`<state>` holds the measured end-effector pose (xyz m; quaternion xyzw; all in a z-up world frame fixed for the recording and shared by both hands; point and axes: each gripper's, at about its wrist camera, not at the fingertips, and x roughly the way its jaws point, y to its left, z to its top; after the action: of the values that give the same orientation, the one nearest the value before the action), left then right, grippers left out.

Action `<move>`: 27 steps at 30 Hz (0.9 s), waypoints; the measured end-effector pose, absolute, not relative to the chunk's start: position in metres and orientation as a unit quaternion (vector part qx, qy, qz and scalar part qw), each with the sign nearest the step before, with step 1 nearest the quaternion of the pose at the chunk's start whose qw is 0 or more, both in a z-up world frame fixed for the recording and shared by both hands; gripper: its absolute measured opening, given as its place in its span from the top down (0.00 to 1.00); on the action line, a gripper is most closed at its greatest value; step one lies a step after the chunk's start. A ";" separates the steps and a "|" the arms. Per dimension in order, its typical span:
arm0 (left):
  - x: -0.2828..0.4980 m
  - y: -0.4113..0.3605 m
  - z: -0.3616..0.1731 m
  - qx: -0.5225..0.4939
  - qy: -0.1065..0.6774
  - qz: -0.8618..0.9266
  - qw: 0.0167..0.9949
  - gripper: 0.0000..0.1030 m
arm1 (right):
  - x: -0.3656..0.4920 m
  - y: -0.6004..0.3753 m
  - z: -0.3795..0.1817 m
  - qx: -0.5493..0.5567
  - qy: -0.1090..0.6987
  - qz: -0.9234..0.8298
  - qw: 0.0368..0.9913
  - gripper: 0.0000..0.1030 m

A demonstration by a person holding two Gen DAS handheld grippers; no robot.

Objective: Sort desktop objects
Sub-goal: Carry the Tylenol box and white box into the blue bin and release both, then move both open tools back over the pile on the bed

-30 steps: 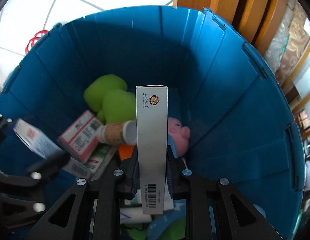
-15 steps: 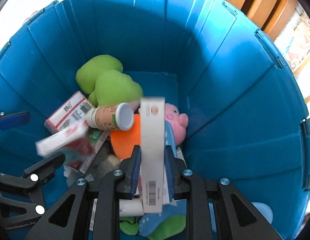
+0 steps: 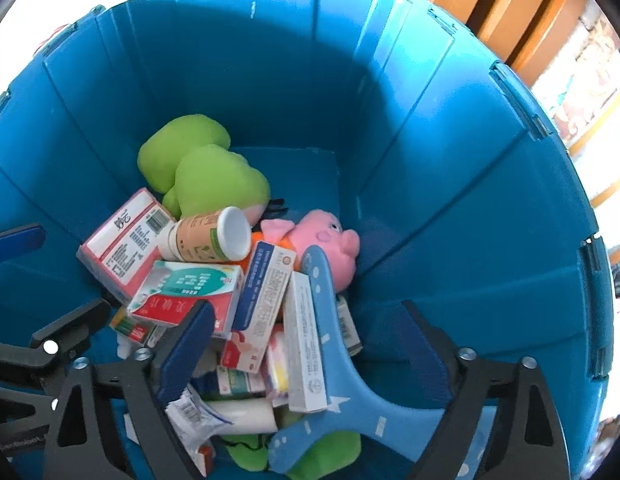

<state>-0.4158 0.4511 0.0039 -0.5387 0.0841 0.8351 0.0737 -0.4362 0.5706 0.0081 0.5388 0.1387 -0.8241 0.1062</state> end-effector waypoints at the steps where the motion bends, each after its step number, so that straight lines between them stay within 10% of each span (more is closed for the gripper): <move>1: -0.413 0.449 0.013 -0.524 0.080 0.845 0.070 0.19 | -0.435 0.572 0.012 0.534 0.133 -0.828 0.108 0.05; 11: -0.344 0.399 0.130 -0.377 0.028 0.923 0.069 0.19 | -0.385 0.576 0.091 0.439 0.056 -0.881 0.167 0.00; 15: -0.294 0.366 0.161 -0.304 0.015 0.951 0.054 0.00 | -0.342 0.567 0.122 0.399 0.034 -0.894 0.199 0.00; 27: -0.187 0.216 0.115 -0.289 -0.020 0.956 -0.037 0.00 | -0.212 0.483 0.174 0.280 0.015 -0.922 0.267 0.00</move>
<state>-0.1870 0.2164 0.1148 -0.2891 -0.0200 0.9564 -0.0367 -0.2117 0.4833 0.1742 0.2803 0.0151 -0.9219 0.2671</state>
